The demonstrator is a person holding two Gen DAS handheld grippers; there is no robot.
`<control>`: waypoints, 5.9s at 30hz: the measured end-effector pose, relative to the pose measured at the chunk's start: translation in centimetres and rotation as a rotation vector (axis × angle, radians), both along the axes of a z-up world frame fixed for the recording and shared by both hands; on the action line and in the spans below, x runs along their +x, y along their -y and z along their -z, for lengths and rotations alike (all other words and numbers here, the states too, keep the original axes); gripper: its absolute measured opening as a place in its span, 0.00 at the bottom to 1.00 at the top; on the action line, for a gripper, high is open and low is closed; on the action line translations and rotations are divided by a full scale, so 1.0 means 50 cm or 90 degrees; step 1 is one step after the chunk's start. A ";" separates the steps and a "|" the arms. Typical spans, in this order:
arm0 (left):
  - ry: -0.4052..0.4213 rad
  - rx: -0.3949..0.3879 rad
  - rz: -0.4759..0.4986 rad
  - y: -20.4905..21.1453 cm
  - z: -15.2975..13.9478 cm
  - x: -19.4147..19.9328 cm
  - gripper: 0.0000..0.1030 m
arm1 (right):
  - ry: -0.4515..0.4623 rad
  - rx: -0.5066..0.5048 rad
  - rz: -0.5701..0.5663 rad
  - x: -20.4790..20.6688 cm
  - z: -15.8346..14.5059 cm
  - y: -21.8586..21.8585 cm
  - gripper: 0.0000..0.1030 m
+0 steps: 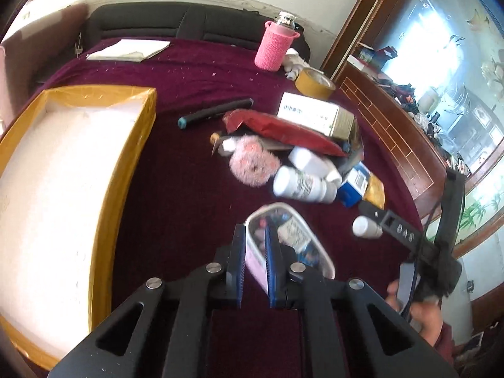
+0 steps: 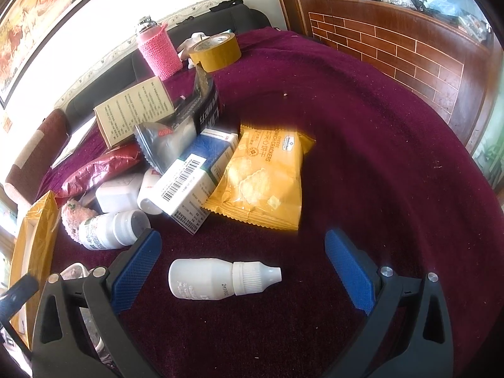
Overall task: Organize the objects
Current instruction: 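Lower the left gripper onto the pink cartoon pouch and close it, then carry the pouch with the left gripper while the right gripper grasps a black marker, then release the pouch into the yellow-rimmed tray with the left gripper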
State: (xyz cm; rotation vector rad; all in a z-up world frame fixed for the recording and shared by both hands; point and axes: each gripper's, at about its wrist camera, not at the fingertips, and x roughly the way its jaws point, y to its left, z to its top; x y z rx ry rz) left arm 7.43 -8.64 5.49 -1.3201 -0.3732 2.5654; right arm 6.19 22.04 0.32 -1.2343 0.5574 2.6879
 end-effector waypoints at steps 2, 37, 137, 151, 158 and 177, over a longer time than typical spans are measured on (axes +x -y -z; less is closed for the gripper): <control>0.026 0.002 -0.002 0.003 0.015 0.003 0.31 | 0.004 0.009 0.001 0.000 0.000 0.004 1.00; -0.091 0.088 0.053 0.030 -0.066 0.089 0.25 | 0.006 0.006 0.011 0.003 -0.007 -0.002 1.00; -0.021 0.001 -0.152 0.356 -0.020 -0.197 0.44 | -0.009 0.028 -0.255 -0.133 -0.238 0.378 0.30; 0.096 0.107 -0.157 0.325 0.062 -0.245 0.44 | -0.036 0.014 -0.197 -0.030 -0.194 0.214 0.57; 0.053 -0.089 -0.193 0.276 0.028 -0.254 0.44 | -0.036 0.014 -0.186 -0.011 -0.188 0.184 0.57; -0.075 -0.206 -0.139 0.183 -0.056 -0.183 0.50 | -0.128 0.010 -0.059 0.055 -0.202 0.097 0.96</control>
